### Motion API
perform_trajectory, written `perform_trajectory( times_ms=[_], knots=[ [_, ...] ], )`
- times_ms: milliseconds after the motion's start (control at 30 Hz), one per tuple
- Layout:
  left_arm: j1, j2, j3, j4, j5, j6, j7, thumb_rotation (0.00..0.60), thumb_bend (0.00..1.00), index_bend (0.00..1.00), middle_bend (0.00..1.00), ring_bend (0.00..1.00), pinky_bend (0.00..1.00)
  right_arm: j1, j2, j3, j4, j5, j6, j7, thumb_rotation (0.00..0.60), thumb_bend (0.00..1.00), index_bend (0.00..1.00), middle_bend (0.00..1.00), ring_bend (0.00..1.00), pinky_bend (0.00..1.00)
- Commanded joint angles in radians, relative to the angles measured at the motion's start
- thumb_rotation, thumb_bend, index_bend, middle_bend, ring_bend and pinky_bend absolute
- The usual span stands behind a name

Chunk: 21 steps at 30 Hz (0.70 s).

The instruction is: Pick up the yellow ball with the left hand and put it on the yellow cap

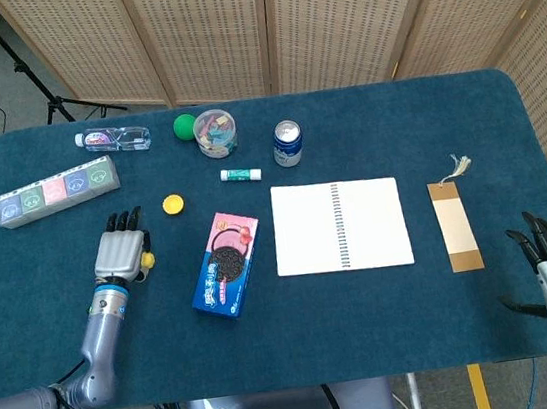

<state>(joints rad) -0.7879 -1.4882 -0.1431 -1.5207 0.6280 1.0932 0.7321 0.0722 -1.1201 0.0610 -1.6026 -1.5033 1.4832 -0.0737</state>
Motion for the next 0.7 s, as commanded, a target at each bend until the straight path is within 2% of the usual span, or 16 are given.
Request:
perform_trajectory(
  times_ms=[33, 300, 700],
  knots=[
    [-0.011, 0.008, -0.020, 0.008, -0.010, -0.001, 0.000, 0.600, 0.27, 0.60, 0.00, 0.00, 0.02, 0.000, 0.001, 0.001, 0.000, 0.001, 0.000, 0.001, 0.600, 0.00, 0.15, 0.00, 0.00, 0.00],
    [-0.043, -0.002, -0.082, 0.084, -0.022, -0.023, -0.035, 0.600, 0.27, 0.60, 0.00, 0.00, 0.02, 0.002, 0.001, 0.001, 0.000, 0.001, -0.003, 0.000, 0.600, 0.00, 0.15, 0.00, 0.00, 0.00],
    [-0.108, -0.110, -0.128, 0.261, -0.004, -0.078, -0.080, 0.600, 0.27, 0.60, 0.00, 0.00, 0.02, 0.003, 0.005, 0.000, 0.000, 0.010, -0.014, 0.008, 0.600, 0.00, 0.15, 0.00, 0.00, 0.00]
  ],
)
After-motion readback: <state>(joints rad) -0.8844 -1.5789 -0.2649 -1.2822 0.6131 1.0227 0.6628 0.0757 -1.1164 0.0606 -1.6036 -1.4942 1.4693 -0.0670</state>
